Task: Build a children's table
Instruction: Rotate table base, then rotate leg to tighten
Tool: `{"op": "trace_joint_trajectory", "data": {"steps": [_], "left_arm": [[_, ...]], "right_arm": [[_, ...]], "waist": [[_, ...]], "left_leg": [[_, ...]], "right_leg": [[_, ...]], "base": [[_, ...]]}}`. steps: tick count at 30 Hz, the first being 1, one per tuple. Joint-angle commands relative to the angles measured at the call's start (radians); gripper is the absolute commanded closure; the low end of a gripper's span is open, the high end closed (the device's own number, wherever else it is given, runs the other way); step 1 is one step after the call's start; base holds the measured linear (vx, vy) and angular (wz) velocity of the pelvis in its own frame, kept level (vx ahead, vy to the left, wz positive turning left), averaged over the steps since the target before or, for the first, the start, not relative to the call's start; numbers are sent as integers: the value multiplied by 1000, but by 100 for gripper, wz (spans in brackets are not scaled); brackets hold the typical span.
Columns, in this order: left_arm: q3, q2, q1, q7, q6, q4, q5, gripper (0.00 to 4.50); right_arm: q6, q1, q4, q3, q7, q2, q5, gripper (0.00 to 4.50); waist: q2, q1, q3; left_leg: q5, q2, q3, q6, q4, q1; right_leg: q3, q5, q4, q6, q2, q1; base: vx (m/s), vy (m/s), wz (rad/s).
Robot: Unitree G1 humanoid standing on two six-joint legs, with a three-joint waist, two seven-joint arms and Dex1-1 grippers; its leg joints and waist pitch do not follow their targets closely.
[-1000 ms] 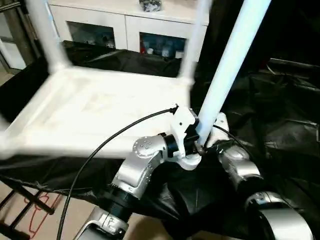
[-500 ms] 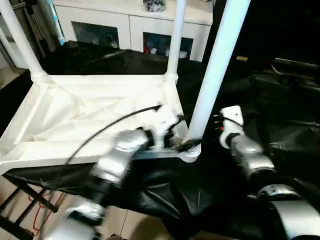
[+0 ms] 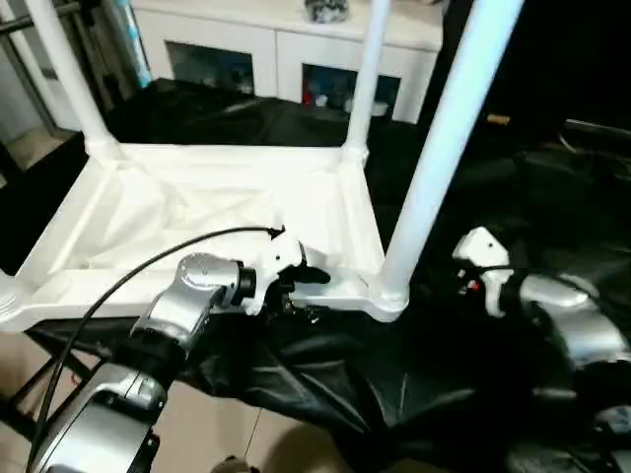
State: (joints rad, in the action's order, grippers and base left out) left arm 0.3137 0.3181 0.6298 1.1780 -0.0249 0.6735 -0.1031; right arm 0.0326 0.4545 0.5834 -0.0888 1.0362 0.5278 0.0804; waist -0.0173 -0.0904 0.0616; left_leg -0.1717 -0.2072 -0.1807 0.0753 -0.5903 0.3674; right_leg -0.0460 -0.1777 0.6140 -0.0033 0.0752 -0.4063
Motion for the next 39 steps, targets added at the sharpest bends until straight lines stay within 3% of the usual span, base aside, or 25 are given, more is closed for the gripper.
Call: {"op": "trace_joint_trajectory", "data": {"steps": [1,3,4,7,9,17,26,31,39], "left_arm": [[15,-11,33,15,31,44,25,127],[23,-15,50,13,53,76,44,134],[29,-18,66,18,70,107,56,166],[35,-26,94,26,96,161,71,175],[40,-26,105,34,102,181,80,191],[42,-23,142,84,137,270,107,259],[53,-30,171,106,105,338,136,324],[60,-31,182,108,105,366,157,356],[66,-21,173,116,117,376,176,432]], "right_arm": [[33,-27,-82,-19,64,35,18,124],[44,-39,-109,-24,78,48,18,124],[72,-52,-141,-28,95,60,27,124],[117,-73,-189,-37,123,77,41,124],[129,-82,-205,-37,126,79,43,124],[182,-114,-270,-38,130,95,52,124],[188,-127,-295,-36,117,98,41,124],[236,-129,-308,-30,119,102,59,124],[273,-125,-329,-20,122,86,89,48]], "waist": [[1,-5,-73],[2,-7,-75],[5,-6,-74],[7,-8,-74],[3,-7,-73],[12,-9,-73],[15,-8,-75],[16,-6,-73],[14,-8,-73]], "left_leg": [[-235,-18,-1,-53,62,-10],[-223,-18,0,-57,60,-10],[-221,-17,1,-57,61,-8],[-228,-18,2,-56,62,-9],[-237,-18,2,-54,62,-10],[-240,-16,3,-49,62,-9],[-242,-16,3,-47,62,-9],[-249,-16,4,-49,64,-9],[-251,-18,5,-47,66,-9]], "right_leg": [[33,-149,-70,-250,49,59],[32,-134,-69,-249,50,59],[31,-134,-69,-251,50,59],[31,-146,-71,-253,52,60],[30,-157,-73,-255,51,59],[29,-186,-78,-246,53,59],[30,-201,-79,-243,53,59],[29,-208,-82,-244,53,59],[29,-232,-83,-236,55,59]], "base": [[0,0,0],[0,0,0],[0,0,0],[0,0,0],[0,0,0],[0,0,0],[0,0,0],[0,0,0],[0,0,0]]}}
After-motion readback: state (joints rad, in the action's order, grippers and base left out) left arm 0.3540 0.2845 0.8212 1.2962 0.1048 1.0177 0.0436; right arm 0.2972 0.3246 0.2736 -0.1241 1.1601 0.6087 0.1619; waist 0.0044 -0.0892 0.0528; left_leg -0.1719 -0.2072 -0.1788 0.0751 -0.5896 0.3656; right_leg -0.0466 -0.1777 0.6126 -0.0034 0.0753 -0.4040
